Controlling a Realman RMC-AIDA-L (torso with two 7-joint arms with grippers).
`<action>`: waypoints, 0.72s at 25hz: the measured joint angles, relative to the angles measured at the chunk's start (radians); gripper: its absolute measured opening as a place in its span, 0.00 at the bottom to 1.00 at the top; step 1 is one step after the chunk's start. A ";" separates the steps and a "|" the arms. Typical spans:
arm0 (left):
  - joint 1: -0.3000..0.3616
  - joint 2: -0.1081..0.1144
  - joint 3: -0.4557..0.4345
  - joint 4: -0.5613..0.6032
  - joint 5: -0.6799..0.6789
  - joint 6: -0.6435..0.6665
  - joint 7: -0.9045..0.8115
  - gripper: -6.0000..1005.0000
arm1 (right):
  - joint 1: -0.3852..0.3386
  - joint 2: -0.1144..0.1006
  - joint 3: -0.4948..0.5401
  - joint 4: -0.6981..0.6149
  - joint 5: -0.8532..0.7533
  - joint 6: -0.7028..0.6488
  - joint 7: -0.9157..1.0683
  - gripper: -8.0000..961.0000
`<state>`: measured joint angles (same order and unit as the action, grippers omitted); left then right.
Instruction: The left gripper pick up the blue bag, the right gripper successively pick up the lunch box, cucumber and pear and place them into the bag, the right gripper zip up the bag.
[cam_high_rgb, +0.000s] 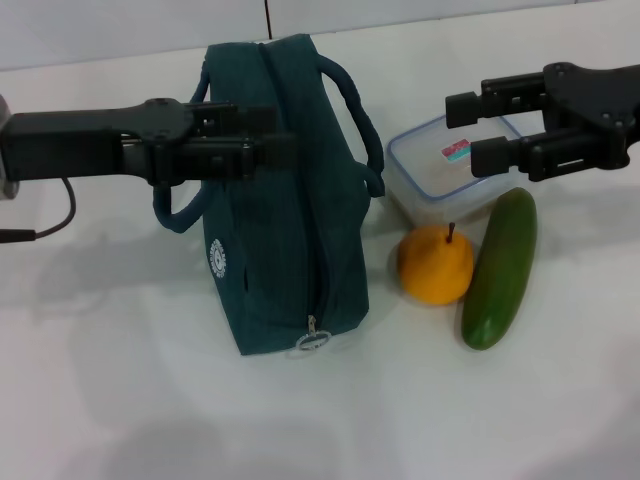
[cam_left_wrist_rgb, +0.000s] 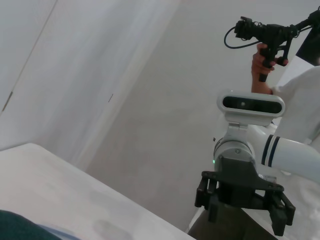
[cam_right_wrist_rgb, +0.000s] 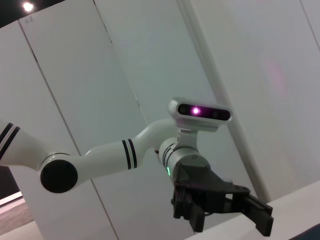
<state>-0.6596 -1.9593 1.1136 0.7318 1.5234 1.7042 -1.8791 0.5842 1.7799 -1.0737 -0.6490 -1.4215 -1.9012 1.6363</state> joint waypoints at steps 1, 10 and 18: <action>0.001 0.000 0.000 0.000 0.000 0.000 0.000 0.84 | 0.000 0.002 0.000 0.000 -0.005 0.000 0.000 0.75; 0.005 -0.001 0.000 -0.002 0.000 0.000 0.000 0.84 | 0.002 0.014 0.004 -0.005 -0.027 -0.004 0.000 0.75; -0.013 0.016 -0.049 0.101 0.047 -0.022 -0.238 0.84 | 0.000 0.020 0.006 -0.007 -0.027 -0.009 0.000 0.75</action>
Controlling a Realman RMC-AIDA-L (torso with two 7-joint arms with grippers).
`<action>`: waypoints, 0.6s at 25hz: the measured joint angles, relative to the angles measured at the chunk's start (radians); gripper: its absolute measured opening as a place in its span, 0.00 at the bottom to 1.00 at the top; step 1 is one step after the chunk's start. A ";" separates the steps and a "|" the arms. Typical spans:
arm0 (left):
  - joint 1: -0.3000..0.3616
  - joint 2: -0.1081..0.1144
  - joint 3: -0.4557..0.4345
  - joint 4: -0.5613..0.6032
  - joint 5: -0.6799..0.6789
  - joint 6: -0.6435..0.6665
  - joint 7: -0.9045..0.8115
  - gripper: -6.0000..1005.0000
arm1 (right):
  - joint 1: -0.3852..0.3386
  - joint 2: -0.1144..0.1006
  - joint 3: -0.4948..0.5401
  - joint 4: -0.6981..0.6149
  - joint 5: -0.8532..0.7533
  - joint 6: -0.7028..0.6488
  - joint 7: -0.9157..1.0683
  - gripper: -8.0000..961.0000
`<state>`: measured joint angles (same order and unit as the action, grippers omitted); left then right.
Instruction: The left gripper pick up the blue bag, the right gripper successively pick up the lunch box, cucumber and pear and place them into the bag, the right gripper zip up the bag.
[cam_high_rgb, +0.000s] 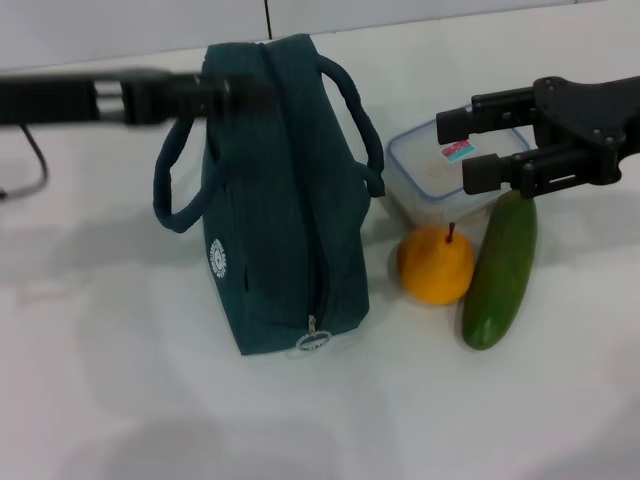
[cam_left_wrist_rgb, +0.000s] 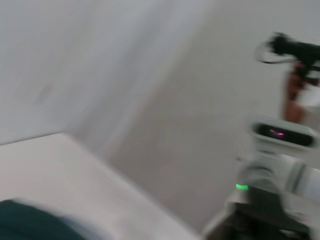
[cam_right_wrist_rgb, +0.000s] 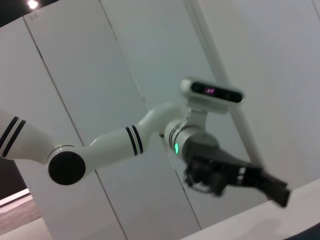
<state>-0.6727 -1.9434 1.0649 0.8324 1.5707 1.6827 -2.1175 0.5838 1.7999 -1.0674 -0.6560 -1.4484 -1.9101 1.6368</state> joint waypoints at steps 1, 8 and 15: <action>-0.003 0.001 -0.015 0.046 0.043 -0.020 -0.070 0.84 | -0.002 0.000 0.000 0.000 0.000 0.000 0.000 0.74; -0.050 -0.013 -0.068 0.211 0.332 -0.103 -0.427 0.84 | -0.023 0.002 0.004 0.004 0.000 0.006 -0.010 0.74; -0.100 -0.028 -0.073 0.227 0.490 -0.108 -0.576 0.84 | -0.055 0.003 0.019 0.006 0.002 0.006 -0.027 0.74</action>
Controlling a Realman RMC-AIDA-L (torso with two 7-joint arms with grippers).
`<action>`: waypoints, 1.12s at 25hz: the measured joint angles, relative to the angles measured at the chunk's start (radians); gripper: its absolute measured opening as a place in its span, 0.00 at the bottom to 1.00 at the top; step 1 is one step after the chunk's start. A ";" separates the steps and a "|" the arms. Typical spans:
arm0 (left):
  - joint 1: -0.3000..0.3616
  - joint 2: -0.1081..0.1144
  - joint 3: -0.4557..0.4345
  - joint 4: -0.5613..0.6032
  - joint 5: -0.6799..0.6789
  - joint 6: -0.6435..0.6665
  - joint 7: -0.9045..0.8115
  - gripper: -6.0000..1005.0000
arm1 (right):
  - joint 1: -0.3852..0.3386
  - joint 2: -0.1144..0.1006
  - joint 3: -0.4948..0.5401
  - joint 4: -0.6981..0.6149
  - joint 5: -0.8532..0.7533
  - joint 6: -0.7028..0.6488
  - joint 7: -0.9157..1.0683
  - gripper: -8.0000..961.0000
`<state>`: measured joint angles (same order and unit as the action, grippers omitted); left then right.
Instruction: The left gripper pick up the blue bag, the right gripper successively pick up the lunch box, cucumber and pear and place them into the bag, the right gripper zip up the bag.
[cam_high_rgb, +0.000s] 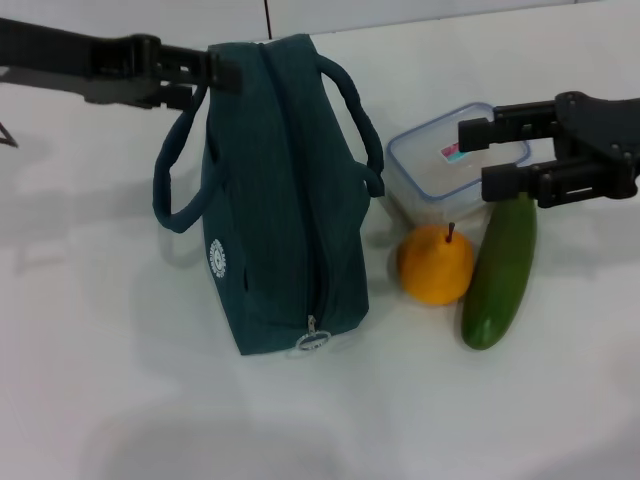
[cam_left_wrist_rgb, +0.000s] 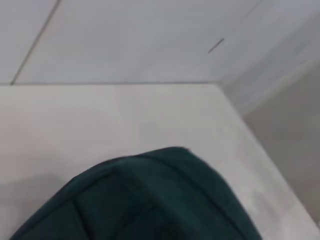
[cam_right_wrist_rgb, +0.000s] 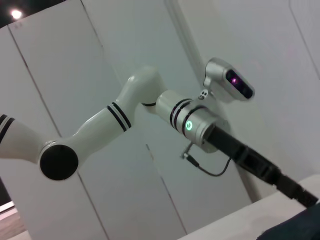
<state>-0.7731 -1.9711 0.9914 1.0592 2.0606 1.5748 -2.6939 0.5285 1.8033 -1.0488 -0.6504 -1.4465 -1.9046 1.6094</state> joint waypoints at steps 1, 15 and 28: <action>-0.005 -0.002 0.001 0.000 0.015 0.000 -0.015 0.84 | -0.004 0.000 0.004 0.002 0.000 0.000 -0.006 0.74; -0.059 -0.060 0.005 -0.038 0.179 -0.002 -0.054 0.84 | -0.045 0.012 0.012 0.003 0.000 -0.005 -0.047 0.73; -0.056 -0.075 -0.004 -0.035 0.164 -0.007 0.040 0.61 | -0.060 0.020 0.038 0.003 0.002 -0.005 -0.049 0.73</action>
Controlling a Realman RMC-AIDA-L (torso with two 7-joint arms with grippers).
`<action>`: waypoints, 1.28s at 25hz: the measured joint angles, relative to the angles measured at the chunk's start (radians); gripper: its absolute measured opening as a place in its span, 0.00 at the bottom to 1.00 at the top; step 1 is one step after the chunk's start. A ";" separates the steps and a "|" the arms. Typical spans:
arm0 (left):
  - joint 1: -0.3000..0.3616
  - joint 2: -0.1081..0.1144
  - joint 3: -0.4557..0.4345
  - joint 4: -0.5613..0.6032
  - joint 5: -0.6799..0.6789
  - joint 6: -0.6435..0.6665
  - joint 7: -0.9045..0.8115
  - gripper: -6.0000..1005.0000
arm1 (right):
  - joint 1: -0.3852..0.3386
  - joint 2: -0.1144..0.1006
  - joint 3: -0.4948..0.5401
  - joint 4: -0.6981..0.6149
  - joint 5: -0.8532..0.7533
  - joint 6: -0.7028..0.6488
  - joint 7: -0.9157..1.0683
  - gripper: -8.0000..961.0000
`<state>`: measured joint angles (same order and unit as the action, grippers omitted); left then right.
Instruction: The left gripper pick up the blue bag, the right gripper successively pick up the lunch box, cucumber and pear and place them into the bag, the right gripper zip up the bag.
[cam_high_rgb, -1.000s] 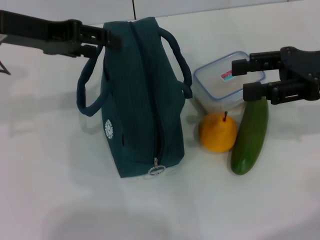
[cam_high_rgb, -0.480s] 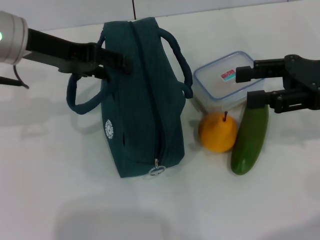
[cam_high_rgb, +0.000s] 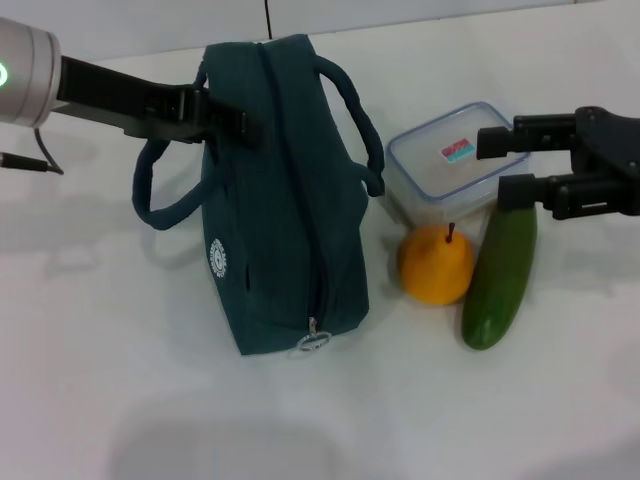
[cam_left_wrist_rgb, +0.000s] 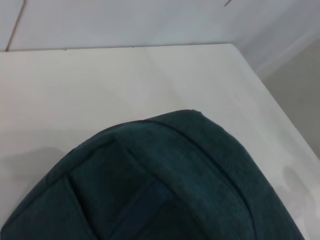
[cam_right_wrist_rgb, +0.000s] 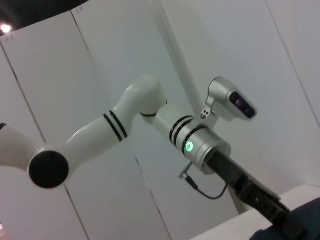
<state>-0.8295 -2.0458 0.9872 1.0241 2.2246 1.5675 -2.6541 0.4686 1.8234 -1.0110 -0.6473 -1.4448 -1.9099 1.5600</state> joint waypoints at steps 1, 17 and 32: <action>0.000 0.000 -0.001 -0.001 -0.003 0.000 0.007 0.59 | 0.000 0.002 0.005 0.000 0.000 0.000 0.000 0.73; 0.026 0.002 -0.004 -0.004 -0.047 -0.005 0.019 0.17 | 0.000 0.029 0.171 0.129 0.003 0.022 0.006 0.72; 0.042 -0.016 -0.107 -0.004 -0.048 -0.044 0.022 0.06 | -0.080 0.162 0.610 0.319 0.011 0.377 0.003 0.71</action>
<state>-0.7878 -2.0614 0.8798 1.0201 2.1766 1.5238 -2.6319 0.3884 1.9849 -0.4011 -0.3282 -1.4339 -1.5327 1.5629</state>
